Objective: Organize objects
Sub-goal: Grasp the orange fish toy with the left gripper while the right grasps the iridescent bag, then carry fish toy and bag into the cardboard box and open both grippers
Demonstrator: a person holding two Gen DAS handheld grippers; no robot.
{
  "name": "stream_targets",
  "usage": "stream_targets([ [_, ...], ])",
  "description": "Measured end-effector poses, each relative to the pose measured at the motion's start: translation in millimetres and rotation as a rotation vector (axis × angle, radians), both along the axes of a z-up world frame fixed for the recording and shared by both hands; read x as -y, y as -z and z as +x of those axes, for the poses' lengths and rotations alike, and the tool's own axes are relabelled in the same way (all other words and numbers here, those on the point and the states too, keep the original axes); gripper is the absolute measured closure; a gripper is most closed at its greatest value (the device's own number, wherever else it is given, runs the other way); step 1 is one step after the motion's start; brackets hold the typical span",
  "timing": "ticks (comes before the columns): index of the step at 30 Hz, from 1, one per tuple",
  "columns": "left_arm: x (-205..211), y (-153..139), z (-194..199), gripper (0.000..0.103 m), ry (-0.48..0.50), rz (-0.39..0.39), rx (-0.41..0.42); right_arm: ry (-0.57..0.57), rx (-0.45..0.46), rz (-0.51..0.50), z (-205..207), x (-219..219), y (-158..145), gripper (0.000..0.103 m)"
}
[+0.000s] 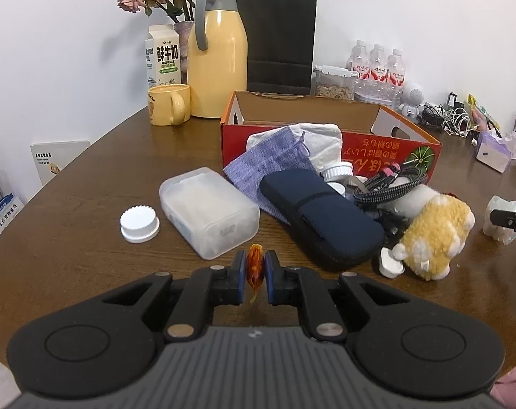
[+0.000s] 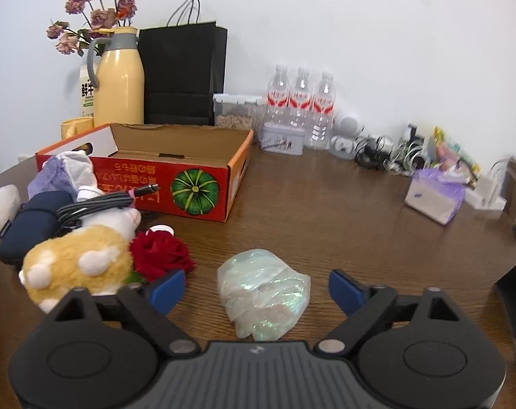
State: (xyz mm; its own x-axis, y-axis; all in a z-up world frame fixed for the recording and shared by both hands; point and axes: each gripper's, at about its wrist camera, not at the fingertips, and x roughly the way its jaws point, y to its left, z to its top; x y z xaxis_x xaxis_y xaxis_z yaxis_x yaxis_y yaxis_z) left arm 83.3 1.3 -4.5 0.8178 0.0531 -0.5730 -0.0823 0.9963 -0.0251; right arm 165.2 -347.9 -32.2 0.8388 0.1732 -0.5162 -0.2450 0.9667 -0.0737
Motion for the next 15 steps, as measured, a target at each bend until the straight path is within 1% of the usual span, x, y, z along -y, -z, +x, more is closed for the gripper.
stream_targets([
  [1,0.1,-0.6,1.4,0.091,-0.003,-0.001,0.002,0.003,-0.007,0.010,4.3,1.0,1.6,0.025],
  [5,-0.3,-5.0,7.5,0.091,-0.010,0.001,0.017,-0.031,-0.048,0.040,12.5,3.4,8.3,0.035],
  [6,-0.5,-6.3,9.2,0.091,-0.011,0.001,0.022,-0.043,-0.054,0.052,13.5,4.2,9.1,0.045],
  [7,-0.7,-7.7,11.4,0.091,-0.011,0.000,0.028,-0.050,-0.059,0.064,14.0,5.2,9.9,0.053],
  [8,-1.0,-9.0,13.7,0.091,-0.011,0.001,0.033,-0.054,-0.058,0.070,14.0,5.5,9.7,0.054],
  [10,-1.4,-11.8,19.1,0.091,-0.012,0.000,0.044,-0.060,-0.049,0.071,13.2,4.9,7.4,0.060],
  [15,-2.4,-27.1,36.1,0.091,-0.009,-0.002,0.095,-0.074,0.015,0.094,12.5,2.4,-10.0,0.062],
])
